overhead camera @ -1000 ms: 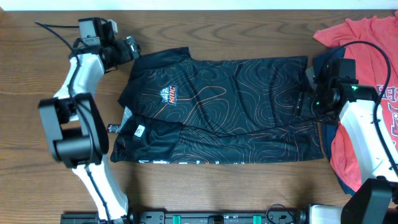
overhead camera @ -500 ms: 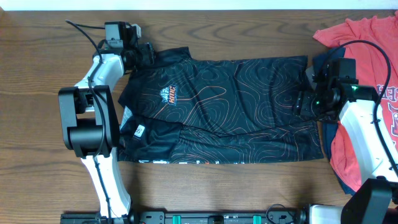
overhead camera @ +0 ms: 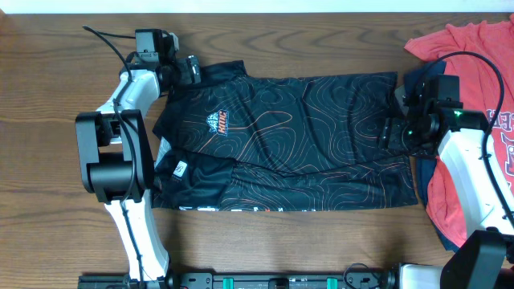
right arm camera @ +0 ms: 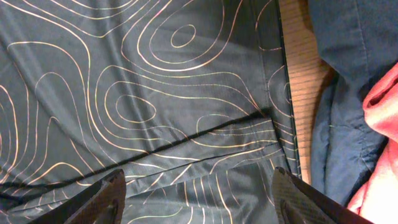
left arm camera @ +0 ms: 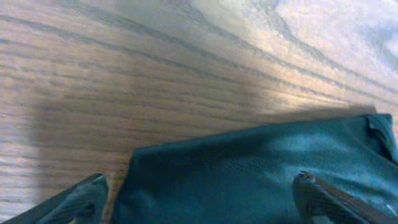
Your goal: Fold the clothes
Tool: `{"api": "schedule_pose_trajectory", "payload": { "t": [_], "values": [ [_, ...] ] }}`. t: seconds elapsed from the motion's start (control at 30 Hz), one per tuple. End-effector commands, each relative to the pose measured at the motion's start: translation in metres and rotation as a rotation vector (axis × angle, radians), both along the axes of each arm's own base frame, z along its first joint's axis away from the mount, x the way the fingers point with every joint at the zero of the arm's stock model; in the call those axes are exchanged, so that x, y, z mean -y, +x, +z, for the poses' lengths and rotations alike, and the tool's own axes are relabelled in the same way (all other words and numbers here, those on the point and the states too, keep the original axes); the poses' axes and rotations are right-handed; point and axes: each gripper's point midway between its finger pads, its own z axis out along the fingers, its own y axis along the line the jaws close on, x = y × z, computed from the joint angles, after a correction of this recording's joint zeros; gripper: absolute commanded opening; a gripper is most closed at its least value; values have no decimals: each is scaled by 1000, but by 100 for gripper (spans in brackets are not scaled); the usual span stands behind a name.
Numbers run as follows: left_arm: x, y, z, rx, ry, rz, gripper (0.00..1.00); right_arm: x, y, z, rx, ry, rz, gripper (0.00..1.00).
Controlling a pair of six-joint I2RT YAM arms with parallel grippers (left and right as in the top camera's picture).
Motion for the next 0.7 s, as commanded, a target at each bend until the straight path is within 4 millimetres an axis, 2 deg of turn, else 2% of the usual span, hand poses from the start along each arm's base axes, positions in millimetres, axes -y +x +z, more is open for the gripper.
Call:
{"api": "schedule_pose_trajectory", "payload": {
  "t": [0.0,0.1,0.2,0.27,0.4,0.53,0.6,0.63,0.67],
  "values": [
    [-12,6,-5,5,47,38,99,0,7,10,37,-3,12,74],
    [-20,4,-8,-10,84,64,98,0,7,10,38,-3,12,74],
    [-19,-3,-15,-33,84,61,99,0,8,10,40,-3,12,73],
    [-18,-9,-22,-55,83,59,96,0,8,10,43,-3,12,73],
    [-11,-16,-31,-75,83,46,73,-1,9,11,45,1,13,73],
    [2,-16,-30,-70,85,21,31,-2,8,10,41,5,15,72],
    [8,-16,-30,-70,85,10,21,-3,8,10,41,5,19,72],
    [11,-16,-30,-67,85,4,11,-4,8,10,43,5,22,72],
    [13,-15,-29,-63,85,0,6,-5,9,11,45,5,26,72]
  ]
}}
